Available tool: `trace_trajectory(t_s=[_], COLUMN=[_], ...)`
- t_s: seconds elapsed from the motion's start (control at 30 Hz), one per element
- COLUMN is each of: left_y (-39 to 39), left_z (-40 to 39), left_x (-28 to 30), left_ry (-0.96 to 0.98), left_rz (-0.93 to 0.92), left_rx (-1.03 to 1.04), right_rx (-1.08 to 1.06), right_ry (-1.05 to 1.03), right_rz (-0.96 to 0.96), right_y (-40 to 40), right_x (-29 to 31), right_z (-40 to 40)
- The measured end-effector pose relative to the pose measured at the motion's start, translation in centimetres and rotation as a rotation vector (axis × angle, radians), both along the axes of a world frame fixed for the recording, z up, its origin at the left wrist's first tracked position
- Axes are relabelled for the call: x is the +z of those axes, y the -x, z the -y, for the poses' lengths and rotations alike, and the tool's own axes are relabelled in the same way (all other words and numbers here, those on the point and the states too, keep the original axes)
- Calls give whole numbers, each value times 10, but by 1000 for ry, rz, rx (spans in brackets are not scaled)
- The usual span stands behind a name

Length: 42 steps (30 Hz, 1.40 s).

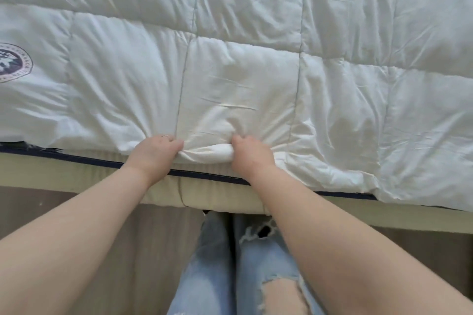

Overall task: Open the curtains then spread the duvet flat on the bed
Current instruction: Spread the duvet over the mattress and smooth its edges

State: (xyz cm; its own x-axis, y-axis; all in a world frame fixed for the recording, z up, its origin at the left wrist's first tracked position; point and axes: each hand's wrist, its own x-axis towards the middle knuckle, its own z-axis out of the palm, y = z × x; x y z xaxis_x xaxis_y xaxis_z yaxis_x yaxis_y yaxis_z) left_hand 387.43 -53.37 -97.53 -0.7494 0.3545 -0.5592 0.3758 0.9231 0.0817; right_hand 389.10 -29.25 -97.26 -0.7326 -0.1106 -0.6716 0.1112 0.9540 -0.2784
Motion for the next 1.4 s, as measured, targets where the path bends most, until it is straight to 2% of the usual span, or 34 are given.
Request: trace_trajectory(t_s=[0.13, 0.23, 0.33, 0.47, 0.6, 0.7, 0.8, 0.9, 1.03, 1.13, 1.23, 1.3, 1.4], left_y=[5, 13, 10, 9, 16, 16, 15, 17, 20, 30, 42, 51, 69], left_z=[43, 48, 40, 32, 42, 55, 84, 125, 209, 304, 369, 396, 408], left_x=[-4, -5, -3, 0, -2, -3, -1, 7, 13, 8, 3, -3, -11], left_ry=[24, 61, 53, -39, -192, -298, -384, -383, -279, -45, 142, 173, 152], left_rz=[13, 147, 315, 323, 206, 76, 35, 18, -20, -25, 25, 9, -56], left_rx=[94, 152, 182, 192, 316, 322, 200, 75, 196, 187, 227, 241, 194], right_rx=[200, 266, 252, 250, 183, 80, -81, -182, -245, -251, -232, -211, -123], right_ry=[143, 73, 20, 54, 75, 92, 125, 192, 326, 381, 218, 43, -92], right_rz=[5, 151, 331, 428, 303, 207, 118, -18, -235, -297, -226, -116, -201], right_y=[-11, -6, 9, 19, 14, 7, 6, 12, 21, 34, 43, 47, 52], right_x=[10, 2, -6, -2, 4, 9, 10, 11, 11, 8, -6, -16, -28], right_z=[45, 61, 64, 62, 60, 66, 89, 139, 245, 342, 406, 430, 429])
